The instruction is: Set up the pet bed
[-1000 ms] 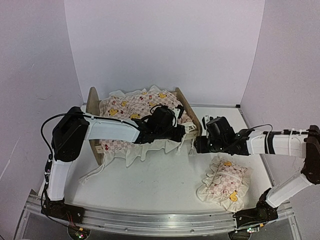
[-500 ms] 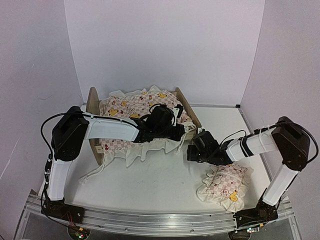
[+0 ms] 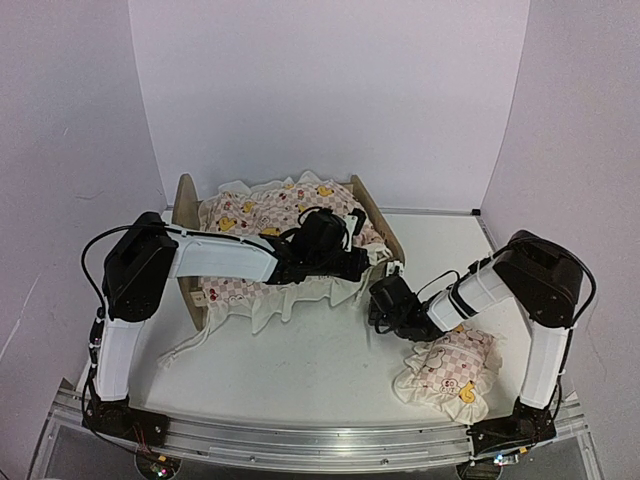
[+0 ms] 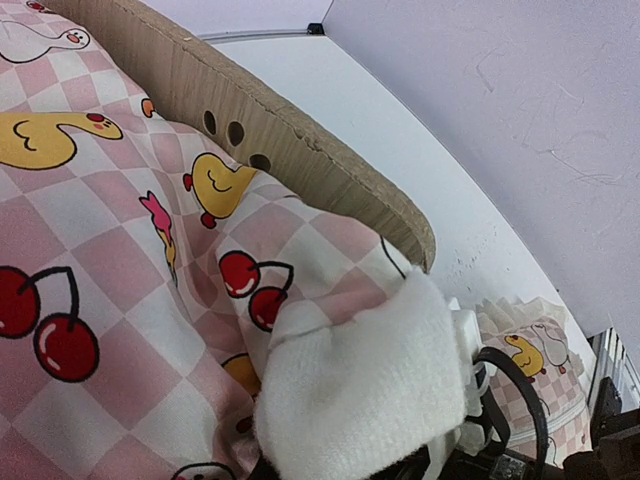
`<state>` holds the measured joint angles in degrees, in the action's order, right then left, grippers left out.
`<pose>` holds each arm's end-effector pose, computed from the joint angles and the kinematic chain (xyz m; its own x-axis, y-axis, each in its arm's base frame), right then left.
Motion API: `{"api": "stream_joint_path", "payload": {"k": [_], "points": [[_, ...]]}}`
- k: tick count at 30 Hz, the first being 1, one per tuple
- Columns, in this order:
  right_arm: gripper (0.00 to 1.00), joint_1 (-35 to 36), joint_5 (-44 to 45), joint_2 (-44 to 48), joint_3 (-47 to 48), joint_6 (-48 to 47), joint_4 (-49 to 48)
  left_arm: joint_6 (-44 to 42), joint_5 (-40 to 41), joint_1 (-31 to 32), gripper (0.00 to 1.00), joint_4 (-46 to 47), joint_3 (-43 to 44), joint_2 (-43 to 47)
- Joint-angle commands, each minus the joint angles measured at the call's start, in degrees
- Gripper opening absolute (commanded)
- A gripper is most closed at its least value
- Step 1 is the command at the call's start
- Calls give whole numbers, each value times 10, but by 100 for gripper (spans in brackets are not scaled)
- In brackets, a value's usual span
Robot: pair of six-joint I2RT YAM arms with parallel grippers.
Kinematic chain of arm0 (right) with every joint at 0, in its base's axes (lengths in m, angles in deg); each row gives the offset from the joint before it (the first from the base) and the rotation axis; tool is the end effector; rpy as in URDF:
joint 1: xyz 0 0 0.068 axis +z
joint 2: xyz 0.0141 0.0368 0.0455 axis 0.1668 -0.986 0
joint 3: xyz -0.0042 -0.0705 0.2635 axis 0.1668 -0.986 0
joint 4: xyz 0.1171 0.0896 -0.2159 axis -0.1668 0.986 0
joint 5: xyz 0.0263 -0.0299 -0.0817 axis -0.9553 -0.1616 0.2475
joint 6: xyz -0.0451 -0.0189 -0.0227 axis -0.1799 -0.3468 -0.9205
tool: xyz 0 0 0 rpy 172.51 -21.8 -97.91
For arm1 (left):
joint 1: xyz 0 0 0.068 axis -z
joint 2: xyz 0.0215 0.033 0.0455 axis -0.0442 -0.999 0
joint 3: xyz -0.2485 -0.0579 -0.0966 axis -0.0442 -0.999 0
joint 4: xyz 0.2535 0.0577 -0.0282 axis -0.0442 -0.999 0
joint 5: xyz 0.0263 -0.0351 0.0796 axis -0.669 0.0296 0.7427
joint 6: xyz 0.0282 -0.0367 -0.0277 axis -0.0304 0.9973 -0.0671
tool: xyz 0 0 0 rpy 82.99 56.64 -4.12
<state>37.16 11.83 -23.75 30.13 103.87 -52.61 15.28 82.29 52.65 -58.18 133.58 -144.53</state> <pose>0.2450 0.2347 0.0865 -0.6230 0.0649 -0.7796 -0.0385 0.9928 0.1135 0.2859 -0.4131 0.2095 -0.5785 0.1195 -0.8069 0.6596 0.6506 -0.3765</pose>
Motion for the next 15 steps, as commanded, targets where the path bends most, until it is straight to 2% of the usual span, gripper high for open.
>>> {"api": "stream_joint_path", "payload": {"k": [1, 2, 7, 9, 12, 15], "points": [[9, 6, -6, 9, -4, 25, 20, -8, 4, -8, 0, -10, 0, 30], [0, 8, -17, 25, -17, 25, 30, -11, 4, -9, 0, -10, 0, 30], [0, 9, -170, 136, -73, 13, 128, -21, 0, -10, 0, -13, -4, 34], [0, 9, -228, 182, -109, 17, 136, -23, -7, -11, 0, -15, -3, 35], [0, 9, -259, 259, -160, 28, 134, -29, -15, -11, 0, -18, -7, 39], [0, 8, -241, 310, -164, 20, 148, -38, -19, -12, 0, -27, -9, 41]]}}
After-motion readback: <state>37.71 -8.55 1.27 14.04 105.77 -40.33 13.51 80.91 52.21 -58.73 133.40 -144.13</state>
